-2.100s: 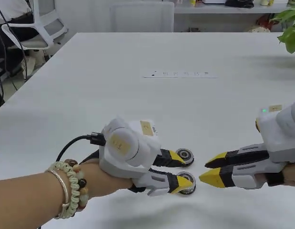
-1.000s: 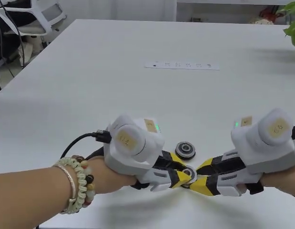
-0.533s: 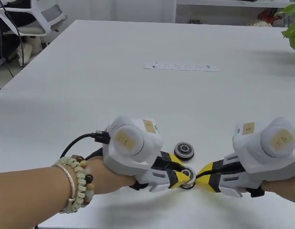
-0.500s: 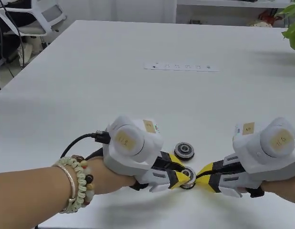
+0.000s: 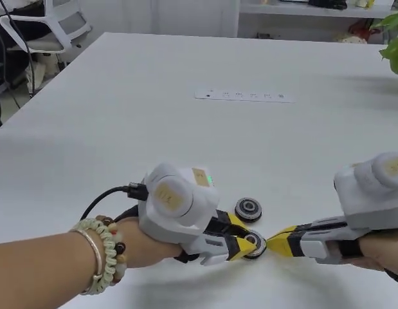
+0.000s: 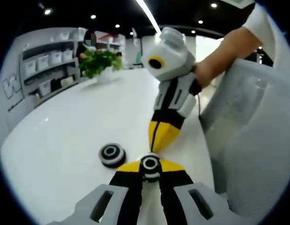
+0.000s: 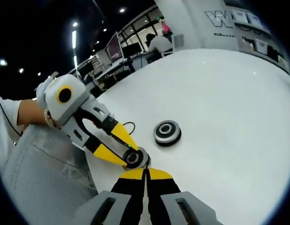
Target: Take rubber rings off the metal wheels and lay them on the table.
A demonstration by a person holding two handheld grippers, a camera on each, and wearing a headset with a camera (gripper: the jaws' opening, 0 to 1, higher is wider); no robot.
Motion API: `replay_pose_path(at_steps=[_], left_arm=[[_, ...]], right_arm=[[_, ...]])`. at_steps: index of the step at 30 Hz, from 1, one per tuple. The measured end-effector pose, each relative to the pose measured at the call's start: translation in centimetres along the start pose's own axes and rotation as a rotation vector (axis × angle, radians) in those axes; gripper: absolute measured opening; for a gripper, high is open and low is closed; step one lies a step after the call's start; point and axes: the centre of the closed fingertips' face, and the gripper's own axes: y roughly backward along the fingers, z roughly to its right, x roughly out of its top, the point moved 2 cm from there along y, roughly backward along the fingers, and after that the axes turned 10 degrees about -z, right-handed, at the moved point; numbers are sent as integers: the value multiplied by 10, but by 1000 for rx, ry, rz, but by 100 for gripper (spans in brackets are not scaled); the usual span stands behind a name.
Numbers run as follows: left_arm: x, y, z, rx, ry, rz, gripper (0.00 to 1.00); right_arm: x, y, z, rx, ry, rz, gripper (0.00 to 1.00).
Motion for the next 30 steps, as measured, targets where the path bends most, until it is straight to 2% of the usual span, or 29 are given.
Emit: replay_pose_path(at_steps=[3,9,12,13,16,19,30], left_arm=[[0,0,0,0,-1,2,14],[0,-1,1,0,2,14,14],[0,-1,0,-1,2,17,14],[0,-1,0,-2,-1,18,14],[0,-1,0,-2,-3,18,14],[0,-1,0,3,-5,18,13],[0,-1,0,9,-6,21,13]], right_arm=[[-2,-1,-2,40,-74,23,0],[-1,0,-7,60,-96,39,0],[3,3,-11,109,-155,76,0],[2,3,-6,98,-153,69,0],[3,3,-8,110,-174,72,0],[6,4,-12,135,-237,86,0],[8,2,-17,153,-240,86,0]])
